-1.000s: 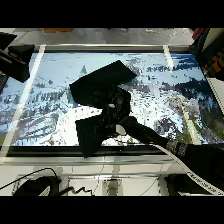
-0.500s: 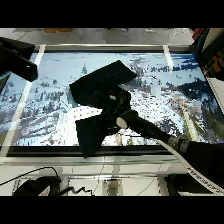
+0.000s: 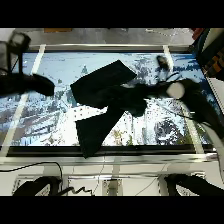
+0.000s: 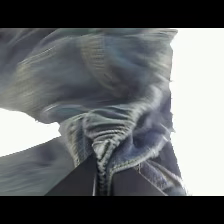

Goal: Fold the clothes and pants, and hang the long-sleeved shirts on hangers.

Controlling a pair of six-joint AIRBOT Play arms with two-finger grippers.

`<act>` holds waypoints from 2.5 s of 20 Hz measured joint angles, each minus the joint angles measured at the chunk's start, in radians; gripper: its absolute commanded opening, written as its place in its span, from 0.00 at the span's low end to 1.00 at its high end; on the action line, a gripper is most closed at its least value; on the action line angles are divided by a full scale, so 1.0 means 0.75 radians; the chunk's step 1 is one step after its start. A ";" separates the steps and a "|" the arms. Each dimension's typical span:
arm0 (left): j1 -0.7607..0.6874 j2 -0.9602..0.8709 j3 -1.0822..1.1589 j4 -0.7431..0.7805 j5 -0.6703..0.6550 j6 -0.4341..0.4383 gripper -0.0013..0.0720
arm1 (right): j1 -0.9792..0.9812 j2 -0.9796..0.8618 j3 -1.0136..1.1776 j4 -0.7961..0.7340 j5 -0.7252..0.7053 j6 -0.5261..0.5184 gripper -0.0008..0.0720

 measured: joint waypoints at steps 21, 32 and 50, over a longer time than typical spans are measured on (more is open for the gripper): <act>0.147 0.000 -1.302 -0.679 0.042 0.013 0.64 | -0.236 0.076 0.002 0.007 0.167 -0.229 0.06; 0.148 -0.358 -1.318 -1.127 0.152 0.418 0.04 | -0.236 0.076 0.002 0.018 0.165 -0.230 0.06; 0.696 -0.393 0.176 -0.670 0.159 -0.033 0.04 | -0.879 0.076 0.299 -0.038 0.106 -0.216 0.05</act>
